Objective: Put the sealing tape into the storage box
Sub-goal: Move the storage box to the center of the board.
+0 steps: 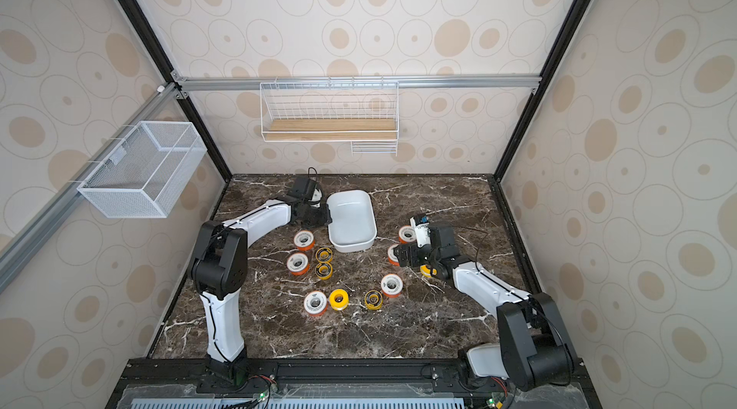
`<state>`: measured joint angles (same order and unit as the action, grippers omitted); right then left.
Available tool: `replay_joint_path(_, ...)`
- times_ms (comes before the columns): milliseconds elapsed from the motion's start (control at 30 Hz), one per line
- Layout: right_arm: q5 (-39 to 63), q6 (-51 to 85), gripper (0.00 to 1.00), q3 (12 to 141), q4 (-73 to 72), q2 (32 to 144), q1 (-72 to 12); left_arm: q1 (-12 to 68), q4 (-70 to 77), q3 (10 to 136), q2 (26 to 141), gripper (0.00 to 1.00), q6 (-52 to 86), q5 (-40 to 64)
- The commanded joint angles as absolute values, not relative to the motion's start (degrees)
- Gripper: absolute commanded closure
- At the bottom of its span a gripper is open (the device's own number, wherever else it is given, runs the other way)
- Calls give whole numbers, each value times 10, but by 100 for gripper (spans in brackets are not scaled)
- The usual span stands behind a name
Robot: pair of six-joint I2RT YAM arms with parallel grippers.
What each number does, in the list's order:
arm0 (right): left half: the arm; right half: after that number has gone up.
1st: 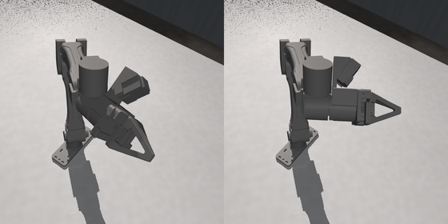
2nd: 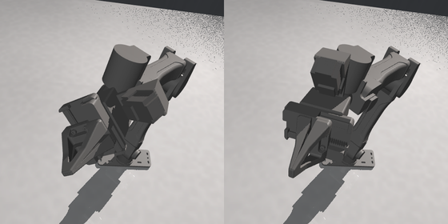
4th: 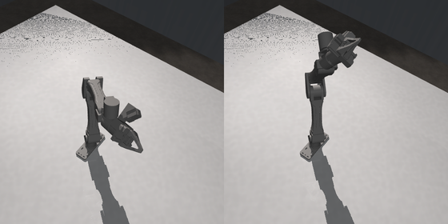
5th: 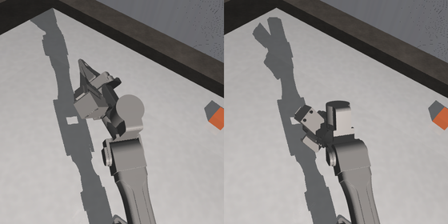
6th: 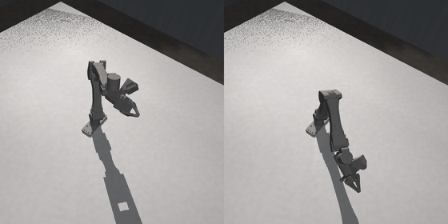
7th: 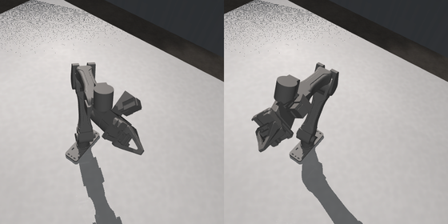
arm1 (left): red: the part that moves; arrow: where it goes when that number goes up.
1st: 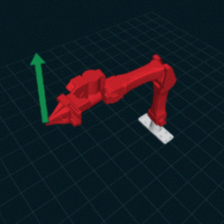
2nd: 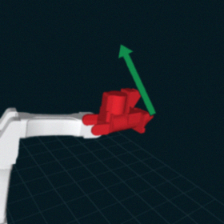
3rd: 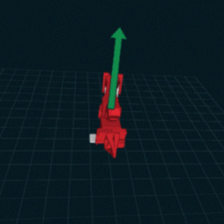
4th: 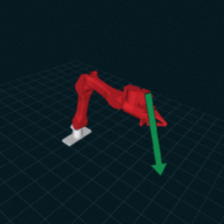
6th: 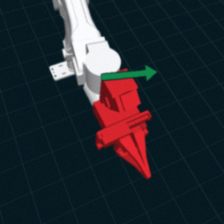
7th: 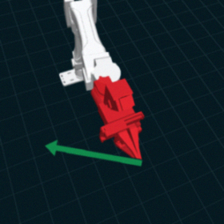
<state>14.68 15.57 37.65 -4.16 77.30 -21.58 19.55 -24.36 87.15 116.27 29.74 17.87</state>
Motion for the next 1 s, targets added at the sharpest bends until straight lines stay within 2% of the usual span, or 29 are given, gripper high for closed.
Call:
replay_joint_path(0,141,148,0,391,-30,767,-219,210,-284,883,1162,85,261,178)
replay_joint_path(633,124,138,0,404,-7,781,-219,244,-255,755,1055,82,288,168)
replay_joint_path(700,119,134,0,407,-1,784,-219,244,-255,752,1047,78,289,171)
replay_joint_path(867,111,121,0,424,22,795,-219,244,-265,742,1008,53,285,159)
replay_joint_path(967,108,111,2,443,49,808,-219,244,-274,723,961,47,275,132)
